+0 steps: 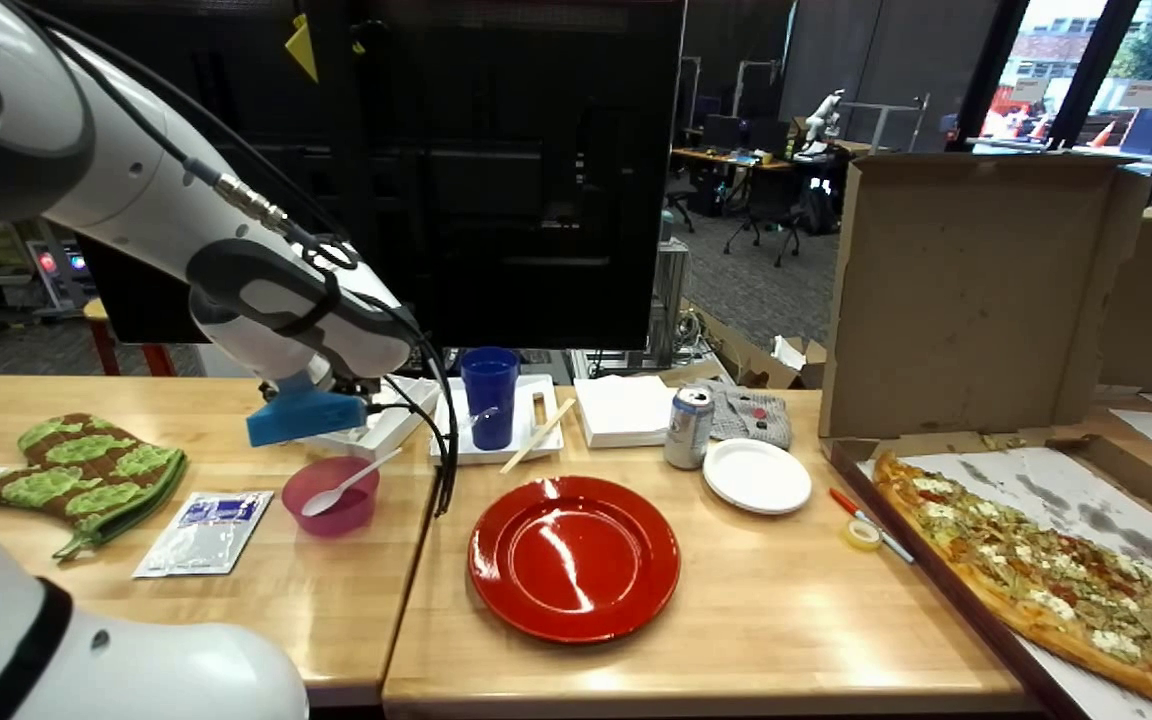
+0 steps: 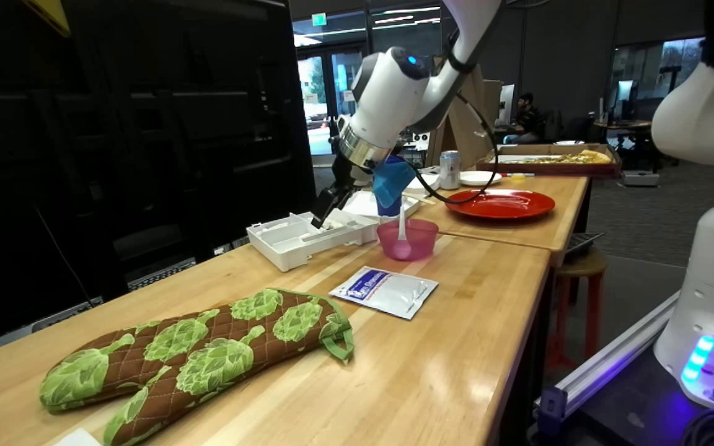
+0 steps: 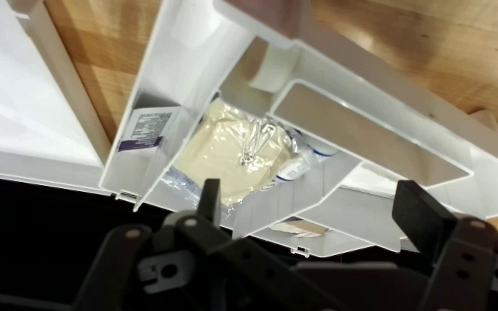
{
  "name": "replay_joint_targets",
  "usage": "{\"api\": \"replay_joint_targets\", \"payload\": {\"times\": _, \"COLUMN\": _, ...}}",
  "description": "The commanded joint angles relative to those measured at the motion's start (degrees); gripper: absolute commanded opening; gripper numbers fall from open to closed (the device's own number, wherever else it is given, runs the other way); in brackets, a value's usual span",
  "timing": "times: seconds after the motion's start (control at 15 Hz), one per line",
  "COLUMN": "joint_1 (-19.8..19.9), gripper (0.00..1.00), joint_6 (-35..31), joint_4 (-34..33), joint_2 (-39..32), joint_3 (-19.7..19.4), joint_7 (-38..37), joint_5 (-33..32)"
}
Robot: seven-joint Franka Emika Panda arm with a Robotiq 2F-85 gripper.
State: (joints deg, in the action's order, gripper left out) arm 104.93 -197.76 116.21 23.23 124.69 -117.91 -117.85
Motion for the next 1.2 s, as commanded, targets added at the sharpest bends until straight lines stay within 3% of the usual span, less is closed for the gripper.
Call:
{"api": "replay_joint_targets", "payload": {"times": 0.0, "joint_1": 1.59, "gripper": 1.0, "joint_6": -0.78, "joint_4": -1.29, "joint_2": 0.36, "joint_3": 1.19, "joint_7": -2.26, "joint_5": -2.64}}
{"api": "replay_joint_targets", "payload": {"times": 0.4, "joint_1": 4.5, "gripper": 0.98, "joint_6": -0.78, "joint_4": -1.4, "joint_2": 0.33, "joint_3": 3.76, "joint_7": -2.36, "joint_5": -3.25}}
{"api": "replay_joint_targets", "payload": {"times": 0.8, "joint_1": 5.81, "gripper": 0.73, "joint_6": -0.78, "joint_4": -1.94, "joint_2": 0.49, "joint_3": 5.0, "joint_7": -2.78, "joint_5": -4.42}}
{"api": "replay_joint_targets", "payload": {"times": 0.87, "joint_1": 5.85, "gripper": 0.78, "joint_6": -0.78, "joint_4": -2.04, "joint_2": 0.52, "joint_3": 5.07, "joint_7": -2.91, "joint_5": -4.76}}
{"api": "replay_joint_targets", "payload": {"times": 1.13, "joint_1": 6.17, "gripper": 0.83, "joint_6": -0.82, "joint_4": -2.67, "joint_2": 0.84, "joint_3": 5.64, "joint_7": -3.96, "joint_5": -6.18}}
